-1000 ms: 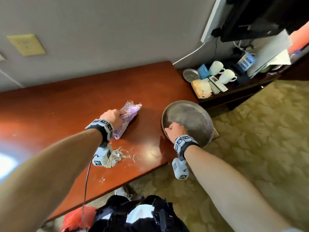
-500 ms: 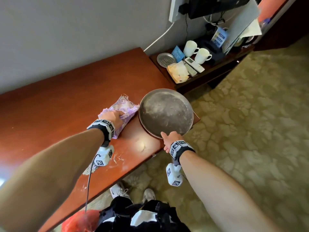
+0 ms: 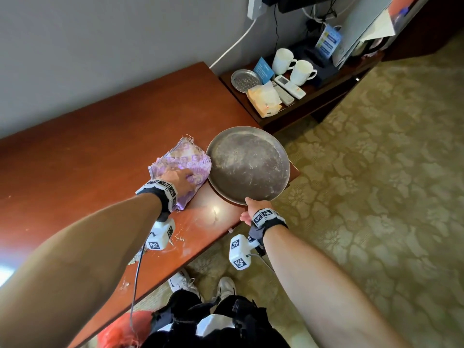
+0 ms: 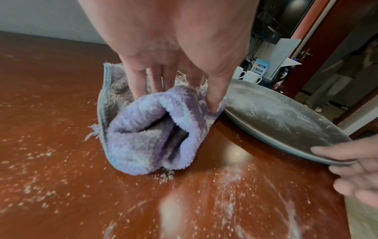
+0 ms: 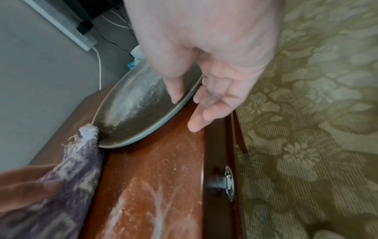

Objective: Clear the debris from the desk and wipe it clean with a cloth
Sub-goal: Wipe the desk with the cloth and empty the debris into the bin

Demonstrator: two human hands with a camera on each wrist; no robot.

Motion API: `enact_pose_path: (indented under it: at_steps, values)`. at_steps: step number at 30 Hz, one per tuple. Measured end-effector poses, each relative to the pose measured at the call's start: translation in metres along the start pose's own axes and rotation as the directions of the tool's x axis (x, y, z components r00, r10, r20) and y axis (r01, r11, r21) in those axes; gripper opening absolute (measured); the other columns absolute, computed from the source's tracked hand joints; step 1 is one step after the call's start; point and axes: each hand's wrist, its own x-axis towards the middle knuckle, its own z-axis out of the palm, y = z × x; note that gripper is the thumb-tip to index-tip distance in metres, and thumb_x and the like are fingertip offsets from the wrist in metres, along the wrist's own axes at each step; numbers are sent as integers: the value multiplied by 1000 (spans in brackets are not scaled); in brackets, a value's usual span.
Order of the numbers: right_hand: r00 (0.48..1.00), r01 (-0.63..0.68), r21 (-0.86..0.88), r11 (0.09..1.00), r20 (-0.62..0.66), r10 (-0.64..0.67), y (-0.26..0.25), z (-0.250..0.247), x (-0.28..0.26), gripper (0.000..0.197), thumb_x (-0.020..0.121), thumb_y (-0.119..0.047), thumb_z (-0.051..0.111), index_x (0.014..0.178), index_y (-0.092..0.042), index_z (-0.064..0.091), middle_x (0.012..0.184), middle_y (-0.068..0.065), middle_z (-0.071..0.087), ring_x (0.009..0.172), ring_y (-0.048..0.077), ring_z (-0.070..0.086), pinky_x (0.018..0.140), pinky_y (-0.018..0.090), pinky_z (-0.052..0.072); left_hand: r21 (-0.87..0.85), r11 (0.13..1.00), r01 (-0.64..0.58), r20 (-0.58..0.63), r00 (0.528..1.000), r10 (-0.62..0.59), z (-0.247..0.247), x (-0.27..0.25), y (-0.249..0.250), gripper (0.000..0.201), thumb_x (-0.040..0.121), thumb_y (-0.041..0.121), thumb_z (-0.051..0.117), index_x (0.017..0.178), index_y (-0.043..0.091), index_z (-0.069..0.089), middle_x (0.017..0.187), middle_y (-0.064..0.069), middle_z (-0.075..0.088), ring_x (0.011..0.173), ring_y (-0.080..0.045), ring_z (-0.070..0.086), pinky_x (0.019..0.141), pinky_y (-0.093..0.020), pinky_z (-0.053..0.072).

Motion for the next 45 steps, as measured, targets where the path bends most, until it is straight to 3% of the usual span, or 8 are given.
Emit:
enact_pose_path:
  at_steps: [4,8,15,25,29,33,37,45]
  values:
    - [997,-74,266,961,20,72,-3,3,1,25,93,-12,54,103,9,60,65,16,68,69,28,71,74,34,60,-39,999,-8,-27,1000,7,4,0,-3,59,89,38,63,143,25,41,139,-10,44,124,-29,46,100,-46,46]
    - [997,12,547,837,-75,35,-9,2,-4,16,91,3,49,107,7,52,78,22,60,67,31,67,54,33,59,-89,996,20,-56,998,-25,5,-2,-12,66,84,35,69,142,22,40,147,-8,33,135,-28,30,108,-45,37]
    - [1000,-3,483,876,4,1,-22,-5,3,11,97,-6,44,107,-7,41,115,10,50,87,26,62,69,30,60,-87,995,44,-41,998,-48,8,-10,-12,74,85,53,62,146,21,35,142,-14,44,133,-29,38,105,-45,41]
    - [990,83,692,717,-141,21,-28,18,-1,49,83,7,58,130,2,44,122,29,55,90,42,65,48,40,58,-51,996,74,29,997,-73,2,-16,-14,92,78,62,66,151,20,27,153,-10,28,142,-27,23,110,-50,35]
    - [998,45,625,779,3,-60,-23,13,7,52,102,-1,36,151,-4,19,148,26,36,119,42,54,89,48,56,80,996,43,25,999,-45,2,-21,-10,89,85,50,66,153,17,20,156,-11,21,146,-28,13,116,-50,25]
    - [988,119,656,746,-151,-25,-32,12,5,54,91,14,43,139,-8,34,131,26,44,112,49,55,50,45,58,176,983,54,56,996,-64,-1,-18,-12,79,80,33,76,143,10,35,147,-8,34,141,-26,23,112,-44,33]
    - [995,93,552,828,-74,-62,-28,9,1,52,92,9,48,138,-10,34,128,23,47,111,47,58,78,54,58,108,991,78,62,994,-85,-10,-25,-14,44,87,17,69,125,5,49,133,-16,51,115,-28,58,95,-44,52]
    - [992,57,656,753,47,-116,-26,16,-11,50,83,19,48,123,-10,40,123,29,49,102,49,59,69,59,57,-41,986,164,-82,982,-167,-36,-55,-42,34,83,7,51,116,11,55,115,-15,62,94,-33,63,79,-39,56]
